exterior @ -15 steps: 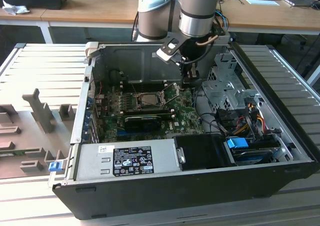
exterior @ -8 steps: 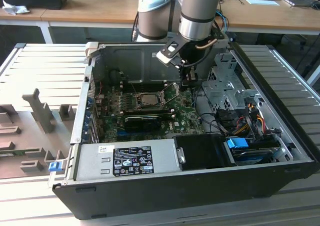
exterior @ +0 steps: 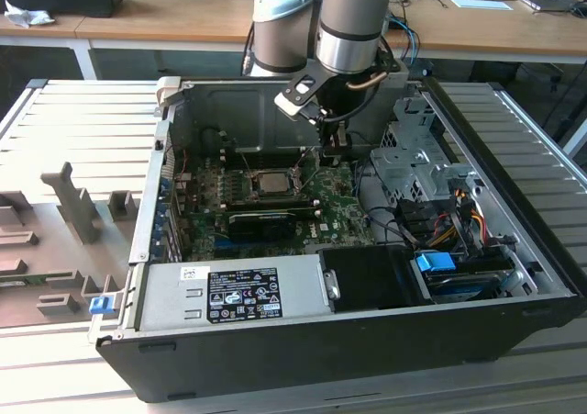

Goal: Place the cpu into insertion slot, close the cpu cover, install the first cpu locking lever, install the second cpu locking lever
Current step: 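Close the cpu cover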

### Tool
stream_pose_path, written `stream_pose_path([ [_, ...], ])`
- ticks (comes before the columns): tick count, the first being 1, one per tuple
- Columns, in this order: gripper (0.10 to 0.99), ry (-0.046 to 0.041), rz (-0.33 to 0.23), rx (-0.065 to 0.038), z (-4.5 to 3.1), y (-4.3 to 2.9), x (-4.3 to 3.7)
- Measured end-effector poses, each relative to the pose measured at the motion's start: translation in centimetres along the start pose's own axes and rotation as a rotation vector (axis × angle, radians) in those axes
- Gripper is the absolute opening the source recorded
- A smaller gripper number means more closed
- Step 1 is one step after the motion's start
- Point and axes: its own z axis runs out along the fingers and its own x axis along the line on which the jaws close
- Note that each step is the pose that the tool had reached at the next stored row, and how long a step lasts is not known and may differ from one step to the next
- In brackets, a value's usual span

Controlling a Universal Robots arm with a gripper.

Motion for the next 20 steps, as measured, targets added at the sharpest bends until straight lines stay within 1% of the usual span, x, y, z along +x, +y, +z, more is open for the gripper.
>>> stream_pose_path([
  [5, 0.106, 0.0003, 0.000, 0.000, 0.02, -0.34, 0.01],
  [16, 0.106, 0.0001, 0.000, 0.000, 0.01, -1.47, 0.04],
  [20, 0.106, 0.0001, 0.000, 0.000, 0.01, -1.58, 0.05],
])
